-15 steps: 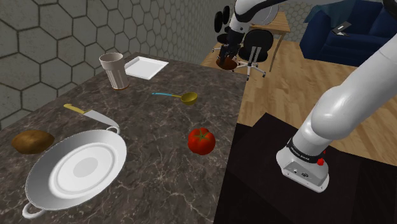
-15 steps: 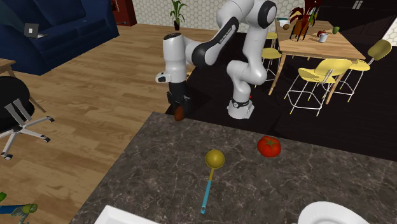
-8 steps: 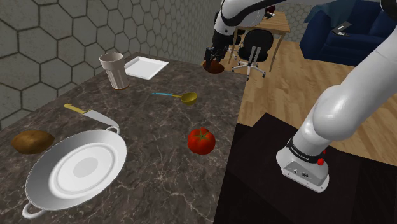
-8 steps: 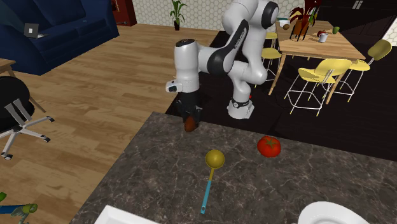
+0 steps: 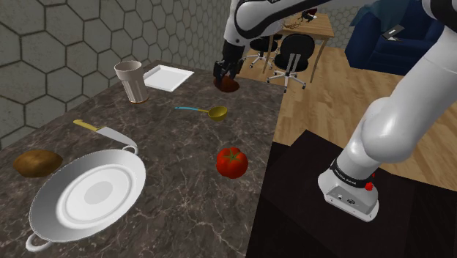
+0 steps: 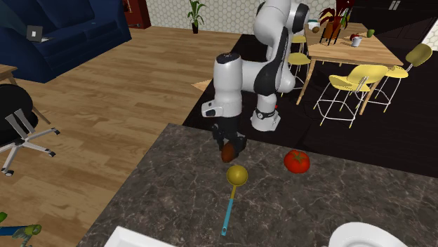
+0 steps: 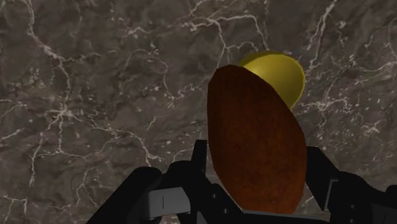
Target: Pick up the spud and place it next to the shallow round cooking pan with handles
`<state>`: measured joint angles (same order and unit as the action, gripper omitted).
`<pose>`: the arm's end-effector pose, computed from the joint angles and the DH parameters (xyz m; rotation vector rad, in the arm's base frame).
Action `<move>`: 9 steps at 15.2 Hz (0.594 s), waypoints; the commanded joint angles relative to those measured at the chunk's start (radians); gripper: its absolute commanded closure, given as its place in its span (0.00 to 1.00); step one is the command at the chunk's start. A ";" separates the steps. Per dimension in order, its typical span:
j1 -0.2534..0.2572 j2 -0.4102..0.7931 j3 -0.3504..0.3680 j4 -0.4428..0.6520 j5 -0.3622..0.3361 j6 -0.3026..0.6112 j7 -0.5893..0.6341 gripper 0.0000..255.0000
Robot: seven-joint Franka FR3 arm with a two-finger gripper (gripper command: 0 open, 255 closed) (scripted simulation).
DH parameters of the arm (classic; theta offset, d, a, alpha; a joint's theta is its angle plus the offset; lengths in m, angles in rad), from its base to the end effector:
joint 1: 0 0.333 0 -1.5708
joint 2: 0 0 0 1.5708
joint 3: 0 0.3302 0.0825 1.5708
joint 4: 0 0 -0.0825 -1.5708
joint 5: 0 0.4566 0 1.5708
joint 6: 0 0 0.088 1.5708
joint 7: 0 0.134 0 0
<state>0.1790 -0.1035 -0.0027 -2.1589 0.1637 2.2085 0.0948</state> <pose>0.5873 0.1138 0.4119 -2.9768 0.0090 -0.1979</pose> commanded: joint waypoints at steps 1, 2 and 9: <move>0.019 0.023 0.025 0.032 -0.006 -0.003 0.051 1.00; 0.029 0.038 0.038 0.049 -0.010 -0.002 0.076 1.00; 0.102 0.168 0.113 0.203 -0.055 -0.007 0.247 1.00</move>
<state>0.2716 0.0440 0.1021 -1.9815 0.1161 2.2037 0.3188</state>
